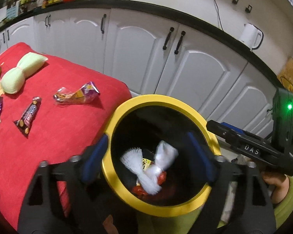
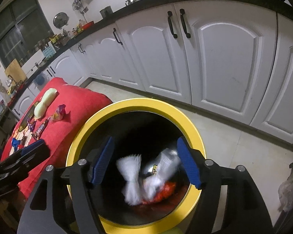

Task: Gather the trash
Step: 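Open both tools over the bin to drop the bag and net, then move both open tools back over the bedspread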

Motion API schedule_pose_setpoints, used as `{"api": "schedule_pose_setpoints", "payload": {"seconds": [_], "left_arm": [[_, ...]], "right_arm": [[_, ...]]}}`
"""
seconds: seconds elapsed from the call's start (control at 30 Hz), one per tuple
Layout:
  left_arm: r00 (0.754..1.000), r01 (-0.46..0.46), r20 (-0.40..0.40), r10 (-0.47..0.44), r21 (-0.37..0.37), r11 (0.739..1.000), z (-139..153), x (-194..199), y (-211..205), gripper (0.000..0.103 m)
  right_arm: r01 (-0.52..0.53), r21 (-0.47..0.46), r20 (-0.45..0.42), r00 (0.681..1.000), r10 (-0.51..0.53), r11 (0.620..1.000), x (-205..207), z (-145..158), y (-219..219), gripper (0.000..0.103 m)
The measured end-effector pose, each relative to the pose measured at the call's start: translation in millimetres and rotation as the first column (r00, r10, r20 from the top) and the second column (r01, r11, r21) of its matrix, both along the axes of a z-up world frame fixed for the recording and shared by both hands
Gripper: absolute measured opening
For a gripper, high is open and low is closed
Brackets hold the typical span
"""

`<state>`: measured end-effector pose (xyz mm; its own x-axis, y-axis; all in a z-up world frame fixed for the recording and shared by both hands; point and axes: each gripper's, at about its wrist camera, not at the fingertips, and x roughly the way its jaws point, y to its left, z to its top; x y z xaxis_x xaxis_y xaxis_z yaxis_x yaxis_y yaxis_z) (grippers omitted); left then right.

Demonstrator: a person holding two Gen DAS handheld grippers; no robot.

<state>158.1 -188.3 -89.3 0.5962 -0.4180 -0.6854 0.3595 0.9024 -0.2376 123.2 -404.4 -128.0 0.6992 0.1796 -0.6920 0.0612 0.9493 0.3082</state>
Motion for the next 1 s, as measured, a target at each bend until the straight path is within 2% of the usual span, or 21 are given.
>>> {"api": "schedule_pose_setpoints", "payload": {"seconds": [0.03, 0.1, 0.37, 0.7, 1.0], "left_arm": [[1.0, -0.01, 0.005, 0.01, -0.004, 1.0, 1.5, -1.2, 2.4, 0.087], [1.0, -0.027, 0.014, 0.027, -0.01, 1.0, 4.3, -3.3, 6.7, 0.092], [0.995, -0.082, 0.046, 0.084, -0.026, 0.996, 18.7, -10.6, 23.9, 0.092], [0.981, -0.143, 0.127, 0.144, -0.02, 0.99, 42.2, -23.2, 47.5, 0.092], [0.964, -0.199, 0.167, 0.208, -0.066, 0.978, 58.0, -32.4, 74.6, 0.092]], "right_arm": [[0.002, 0.0, 0.003, 1.0, -0.002, 1.0, -0.4, 0.6, -0.3, 0.066], [0.004, -0.003, 0.007, 1.0, -0.004, 1.0, -0.8, 3.5, -0.1, 0.067], [-0.009, -0.006, 0.037, 0.999, 0.009, 1.0, -4.4, 15.7, 6.3, 0.07], [-0.035, -0.012, 0.09, 0.995, 0.036, 0.999, -10.8, 36.0, 22.9, 0.073], [-0.075, -0.033, 0.115, 0.99, 0.078, 0.997, -16.2, 48.8, 41.4, 0.075]]}}
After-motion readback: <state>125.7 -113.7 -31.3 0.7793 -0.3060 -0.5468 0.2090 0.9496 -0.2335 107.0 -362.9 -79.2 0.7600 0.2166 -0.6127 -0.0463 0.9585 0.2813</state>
